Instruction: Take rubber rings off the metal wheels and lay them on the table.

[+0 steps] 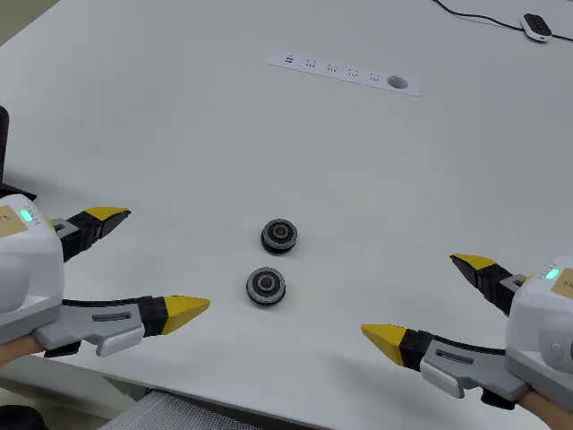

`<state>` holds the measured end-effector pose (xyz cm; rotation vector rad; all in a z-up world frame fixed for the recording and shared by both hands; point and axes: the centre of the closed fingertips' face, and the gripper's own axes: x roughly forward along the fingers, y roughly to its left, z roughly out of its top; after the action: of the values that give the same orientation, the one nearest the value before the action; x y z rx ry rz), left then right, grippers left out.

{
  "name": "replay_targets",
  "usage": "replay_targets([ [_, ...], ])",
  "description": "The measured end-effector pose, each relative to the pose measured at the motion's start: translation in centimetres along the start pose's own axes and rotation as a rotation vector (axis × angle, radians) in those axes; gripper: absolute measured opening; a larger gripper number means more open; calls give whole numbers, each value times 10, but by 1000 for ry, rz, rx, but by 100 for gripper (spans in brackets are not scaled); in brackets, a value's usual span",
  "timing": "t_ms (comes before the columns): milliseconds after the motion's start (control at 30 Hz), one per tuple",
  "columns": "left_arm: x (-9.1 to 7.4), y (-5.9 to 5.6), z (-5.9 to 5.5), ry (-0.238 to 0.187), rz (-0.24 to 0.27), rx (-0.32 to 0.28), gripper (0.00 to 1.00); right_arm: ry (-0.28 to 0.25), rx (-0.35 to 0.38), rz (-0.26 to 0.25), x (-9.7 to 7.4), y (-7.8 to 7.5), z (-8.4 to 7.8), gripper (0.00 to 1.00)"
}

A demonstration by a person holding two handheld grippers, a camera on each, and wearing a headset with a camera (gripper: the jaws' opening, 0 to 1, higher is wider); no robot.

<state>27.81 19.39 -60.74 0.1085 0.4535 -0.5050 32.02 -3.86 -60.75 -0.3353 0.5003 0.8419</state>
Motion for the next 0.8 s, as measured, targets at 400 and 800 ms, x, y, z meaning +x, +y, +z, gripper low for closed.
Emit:
replay_targets([
  [400, -3, -2, 0, 4, -2, 4, 88, 1, 5, -10, -3, -1, -3, 80],
  [800, -6, -2, 1, 9, -2, 3, 87, -5, 11, -6, -3, -2, -2, 80],
])
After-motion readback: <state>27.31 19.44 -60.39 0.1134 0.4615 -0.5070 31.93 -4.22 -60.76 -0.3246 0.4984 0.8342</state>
